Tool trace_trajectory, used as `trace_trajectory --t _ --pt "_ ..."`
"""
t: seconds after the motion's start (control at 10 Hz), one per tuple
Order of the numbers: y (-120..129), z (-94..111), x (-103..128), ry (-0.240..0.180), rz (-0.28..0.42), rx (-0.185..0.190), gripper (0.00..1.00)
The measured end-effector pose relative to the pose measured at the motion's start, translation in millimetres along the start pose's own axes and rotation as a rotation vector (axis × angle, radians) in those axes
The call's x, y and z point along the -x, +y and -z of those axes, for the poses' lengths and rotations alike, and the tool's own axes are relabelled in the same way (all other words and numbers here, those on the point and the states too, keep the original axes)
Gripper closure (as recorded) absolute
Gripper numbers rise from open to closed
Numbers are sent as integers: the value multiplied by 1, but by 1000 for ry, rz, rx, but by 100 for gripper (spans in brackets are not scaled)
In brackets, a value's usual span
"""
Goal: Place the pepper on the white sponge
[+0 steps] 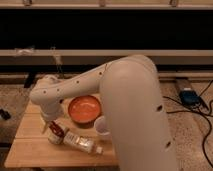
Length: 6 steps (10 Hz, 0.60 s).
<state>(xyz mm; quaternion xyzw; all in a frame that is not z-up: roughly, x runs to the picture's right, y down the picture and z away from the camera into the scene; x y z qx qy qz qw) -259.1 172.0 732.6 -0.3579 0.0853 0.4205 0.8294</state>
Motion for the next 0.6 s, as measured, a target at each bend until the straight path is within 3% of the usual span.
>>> trace_trajectory --t 0.6 --pt "-1 3 0 -5 -3 3 20"
